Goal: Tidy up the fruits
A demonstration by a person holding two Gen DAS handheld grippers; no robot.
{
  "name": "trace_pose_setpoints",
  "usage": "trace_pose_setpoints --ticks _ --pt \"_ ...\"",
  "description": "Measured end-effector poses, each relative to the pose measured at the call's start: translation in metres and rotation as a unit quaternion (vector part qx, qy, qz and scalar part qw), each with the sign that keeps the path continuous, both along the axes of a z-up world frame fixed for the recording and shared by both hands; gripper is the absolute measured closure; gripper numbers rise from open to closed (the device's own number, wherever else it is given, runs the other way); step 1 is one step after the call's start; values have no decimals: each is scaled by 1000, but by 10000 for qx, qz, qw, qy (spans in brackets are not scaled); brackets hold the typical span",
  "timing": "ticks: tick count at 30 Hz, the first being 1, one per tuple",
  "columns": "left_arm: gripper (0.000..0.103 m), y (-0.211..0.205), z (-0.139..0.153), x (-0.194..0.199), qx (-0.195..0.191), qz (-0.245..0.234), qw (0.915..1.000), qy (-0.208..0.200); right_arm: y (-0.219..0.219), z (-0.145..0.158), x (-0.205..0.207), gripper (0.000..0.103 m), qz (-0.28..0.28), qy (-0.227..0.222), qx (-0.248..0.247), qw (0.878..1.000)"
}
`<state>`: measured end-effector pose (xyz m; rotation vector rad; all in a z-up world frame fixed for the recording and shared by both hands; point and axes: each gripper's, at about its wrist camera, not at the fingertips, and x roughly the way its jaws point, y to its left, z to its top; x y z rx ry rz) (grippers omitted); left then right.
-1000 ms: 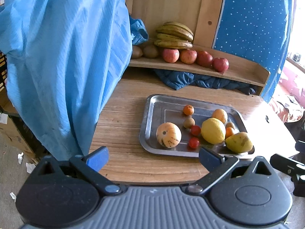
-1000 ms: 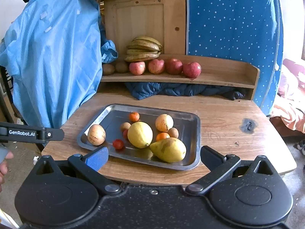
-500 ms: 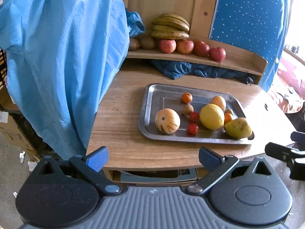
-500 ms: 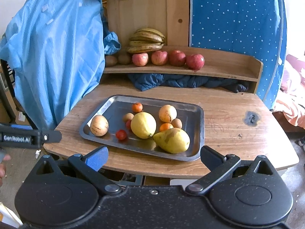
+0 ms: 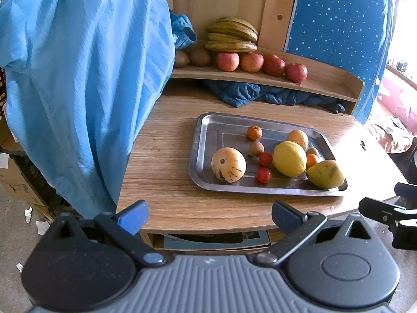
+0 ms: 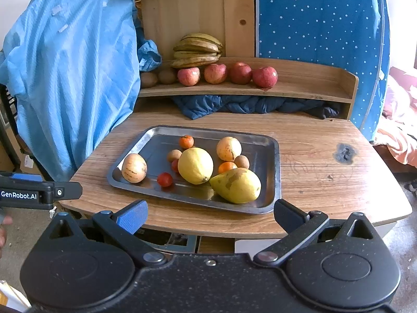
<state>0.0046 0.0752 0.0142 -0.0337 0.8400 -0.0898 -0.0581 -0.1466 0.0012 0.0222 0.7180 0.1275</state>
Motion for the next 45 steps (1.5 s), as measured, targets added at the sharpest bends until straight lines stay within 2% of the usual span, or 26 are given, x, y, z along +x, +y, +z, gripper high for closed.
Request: trace_pose_setpoints --ticks 39,45 --pt "1 -3 -6 8 -55 6 10000 49 0 -3 6 1 35 69 -38 10000" --pt "1 -2 -8 11 -87 114 9997 173 -1 -3 7 1 39 79 -42 10000"
